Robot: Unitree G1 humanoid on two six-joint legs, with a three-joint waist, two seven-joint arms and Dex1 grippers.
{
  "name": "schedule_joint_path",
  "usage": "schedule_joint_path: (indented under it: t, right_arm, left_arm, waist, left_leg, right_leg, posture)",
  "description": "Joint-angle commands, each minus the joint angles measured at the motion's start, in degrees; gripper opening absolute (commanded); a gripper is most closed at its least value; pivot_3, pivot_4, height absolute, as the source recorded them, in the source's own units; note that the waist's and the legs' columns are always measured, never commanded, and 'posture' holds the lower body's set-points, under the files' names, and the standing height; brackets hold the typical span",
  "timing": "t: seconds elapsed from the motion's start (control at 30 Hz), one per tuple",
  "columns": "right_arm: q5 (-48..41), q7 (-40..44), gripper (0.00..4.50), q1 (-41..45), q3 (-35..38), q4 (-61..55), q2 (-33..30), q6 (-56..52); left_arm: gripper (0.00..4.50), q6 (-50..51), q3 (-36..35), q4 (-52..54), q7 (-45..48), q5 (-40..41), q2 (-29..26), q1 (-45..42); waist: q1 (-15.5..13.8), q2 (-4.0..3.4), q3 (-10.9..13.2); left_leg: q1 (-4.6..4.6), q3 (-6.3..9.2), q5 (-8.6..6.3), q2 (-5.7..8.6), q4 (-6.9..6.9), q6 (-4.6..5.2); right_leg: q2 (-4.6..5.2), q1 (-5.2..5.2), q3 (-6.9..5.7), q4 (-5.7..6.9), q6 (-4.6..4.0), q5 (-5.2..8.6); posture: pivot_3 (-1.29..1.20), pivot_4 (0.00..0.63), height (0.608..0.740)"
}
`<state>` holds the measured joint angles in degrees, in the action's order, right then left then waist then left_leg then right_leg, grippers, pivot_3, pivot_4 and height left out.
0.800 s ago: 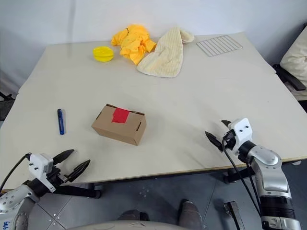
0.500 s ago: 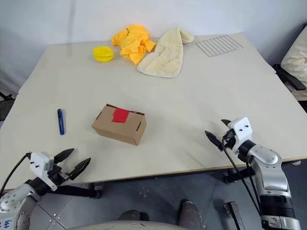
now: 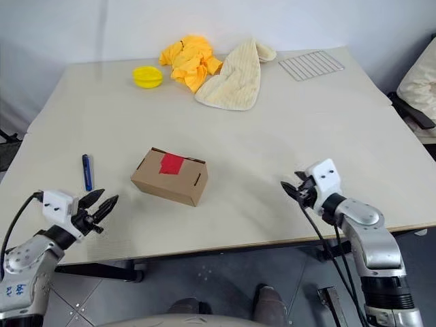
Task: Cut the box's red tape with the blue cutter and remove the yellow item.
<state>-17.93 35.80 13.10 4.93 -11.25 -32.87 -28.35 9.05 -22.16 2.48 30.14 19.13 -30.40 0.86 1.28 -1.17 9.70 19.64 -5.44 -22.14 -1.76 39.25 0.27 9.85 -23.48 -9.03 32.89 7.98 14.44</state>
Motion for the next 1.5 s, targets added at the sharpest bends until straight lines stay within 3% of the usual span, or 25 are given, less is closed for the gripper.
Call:
schedule_joint_path:
  t: [0.03,0.1,0.13,0.3,0.6,1.03,1.3,1.5]
  right_arm:
    - [-2.0,-0.1,1.03,2.0,-1.5,-4.3,1.4,-2.9]
    - [-2.7,0.6,0.3,3.3,-3.4,-5.3,2.3,-4.5]
    - [-2.5,1.0,0.02,3.9,-4.6,-5.1,2.6,-4.9]
    - [0.5,1.4,0.02,9.8,-11.9,0.5,7.8,-2.3]
    - [2.8,1.0,0.02,16.5,-16.2,7.6,13.2,-3.9]
    - [-1.4,-0.4,0.02,12.1,-12.3,-10.3,10.8,-18.2]
    - [-1.5,-1.8,0.02,6.3,-4.3,-16.1,4.7,-22.1]
    - [-0.8,-1.8,0.02,1.5,0.2,-16.8,0.2,-21.4]
  left_arm:
    - [0.69,0.1,0.4,-1.8,-0.7,-1.0,-1.1,-3.0]
    - [0.05,-0.3,1.3,-4.5,-0.8,-1.7,-1.1,-6.1]
    - [0.0,-0.5,1.8,-6.0,-0.8,-2.1,-1.0,-7.6]
    - [0.0,-1.4,5.5,-15.8,1.3,-3.3,-0.4,-16.4]
    - [0.0,0.4,11.9,-25.1,9.2,-2.4,2.2,-27.5]
    - [0.0,1.3,20.5,-32.6,16.1,-4.7,12.1,-36.4]
    - [0.0,-3.1,23.1,-42.5,16.6,-8.5,20.9,-42.6]
    - [0.0,-9.1,24.2,-51.3,15.4,-12.0,26.0,-46.9]
  waist:
    - [0.1,0.01,0.0]
    - [0.1,0.01,0.0]
    - [0.1,0.02,0.0]
    - [0.3,0.11,-0.1]
    - [0.3,0.19,-0.1]
    - [0.0,0.27,-0.1]
    - [-2.8,0.31,-0.1]
    - [-3.1,0.33,-0.1]
  left_leg:
    - [0.0,0.0,0.0,0.0,0.0,0.0]
    - [-0.01,-0.02,0.01,0.01,0.0,-0.01]
    - [-0.02,-0.02,0.02,0.01,0.0,-0.02]
    - [-0.07,-0.04,0.05,0.01,0.0,-0.06]
    - [-0.06,-0.05,0.05,0.02,0.0,-0.07]
    - [-0.04,-0.04,0.05,0.03,0.05,-0.07]
    - [0.19,0.01,0.04,0.04,0.63,-0.05]
    - [0.42,0.13,0.01,0.07,0.84,0.03]
  right_leg:
    - [0.0,0.0,-0.01,0.0,0.0,0.0]
    - [-0.01,0.0,-0.01,0.01,0.0,0.0]
    - [-0.02,0.0,-0.01,0.02,0.0,0.0]
    - [-0.05,0.0,-0.02,0.06,0.0,0.0]
    - [-0.05,-0.01,-0.15,0.1,0.0,0.0]
    - [-0.04,0.01,-0.16,0.1,0.0,0.0]
    - [-0.04,0.04,-0.14,0.17,0.01,-0.03]
    - [-0.03,0.03,-0.16,0.13,0.04,-0.11]
  posture:
    - [0.0,0.15,0.74]
    - [0.0,0.15,0.74]
    - [0.0,0.15,0.74]
    - [0.0,0.15,0.74]
    - [0.0,0.15,0.74]
    - [0.0,0.15,0.74]
    - [0.0,0.15,0.74]
    - [0.0,0.15,0.74]
